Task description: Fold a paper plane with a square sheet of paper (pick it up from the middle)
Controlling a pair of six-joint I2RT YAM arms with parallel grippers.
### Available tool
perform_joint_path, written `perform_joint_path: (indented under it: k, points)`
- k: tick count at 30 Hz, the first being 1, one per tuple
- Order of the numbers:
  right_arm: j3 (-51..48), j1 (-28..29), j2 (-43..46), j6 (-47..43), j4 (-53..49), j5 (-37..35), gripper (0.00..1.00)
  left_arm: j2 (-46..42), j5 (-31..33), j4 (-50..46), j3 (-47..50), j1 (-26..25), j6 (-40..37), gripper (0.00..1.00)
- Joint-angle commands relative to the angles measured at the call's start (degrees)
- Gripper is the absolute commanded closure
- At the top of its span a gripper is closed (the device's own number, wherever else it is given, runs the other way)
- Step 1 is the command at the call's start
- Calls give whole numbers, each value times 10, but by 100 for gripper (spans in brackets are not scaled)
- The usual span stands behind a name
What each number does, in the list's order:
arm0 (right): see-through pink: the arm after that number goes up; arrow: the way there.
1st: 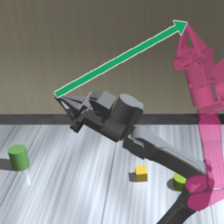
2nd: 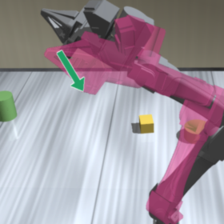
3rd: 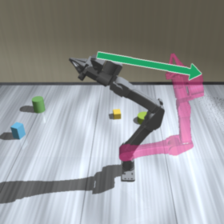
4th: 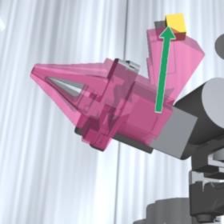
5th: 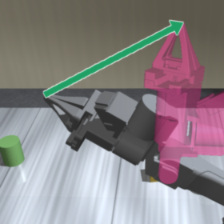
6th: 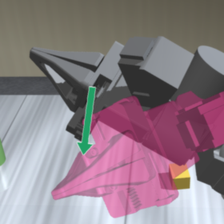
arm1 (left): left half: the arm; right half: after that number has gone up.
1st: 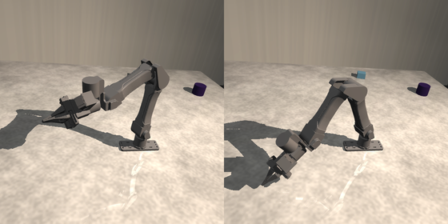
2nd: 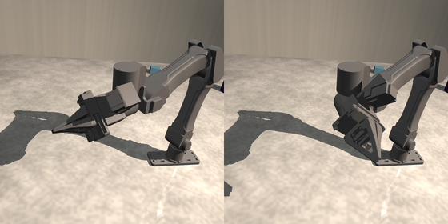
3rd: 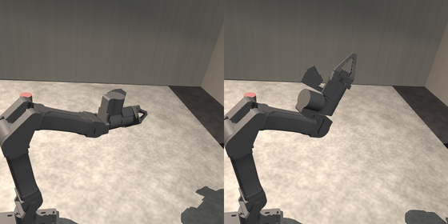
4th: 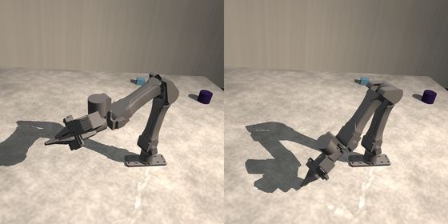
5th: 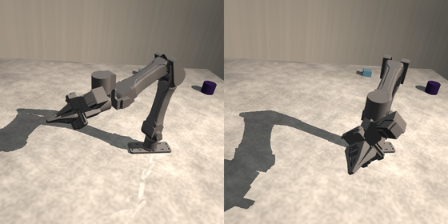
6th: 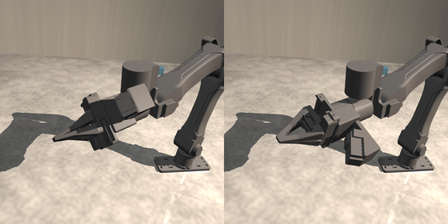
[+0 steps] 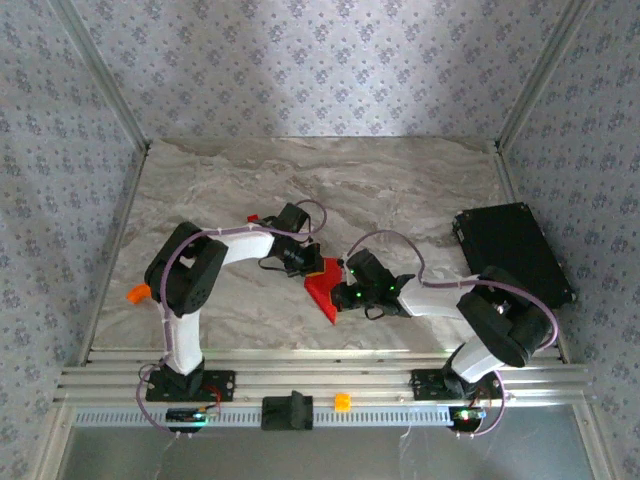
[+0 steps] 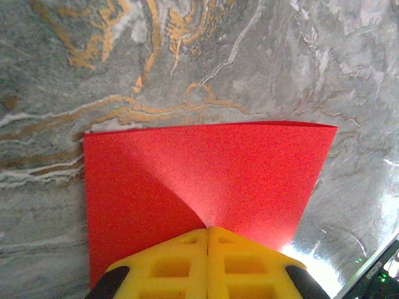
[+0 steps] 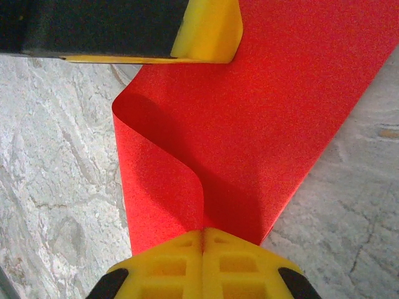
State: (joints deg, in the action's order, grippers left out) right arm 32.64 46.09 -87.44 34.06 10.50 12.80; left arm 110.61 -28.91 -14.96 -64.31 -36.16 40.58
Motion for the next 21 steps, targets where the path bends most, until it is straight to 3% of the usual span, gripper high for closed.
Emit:
perform_joint_path:
  k: [1, 21]
  points:
    - [14, -1, 0, -6, -20, -7, 97, 2, 25, -29, 15, -7, 5, 93]
    - [17, 5, -13, -6, -28, -10, 97, 2, 25, -28, 15, -6, 6, 93]
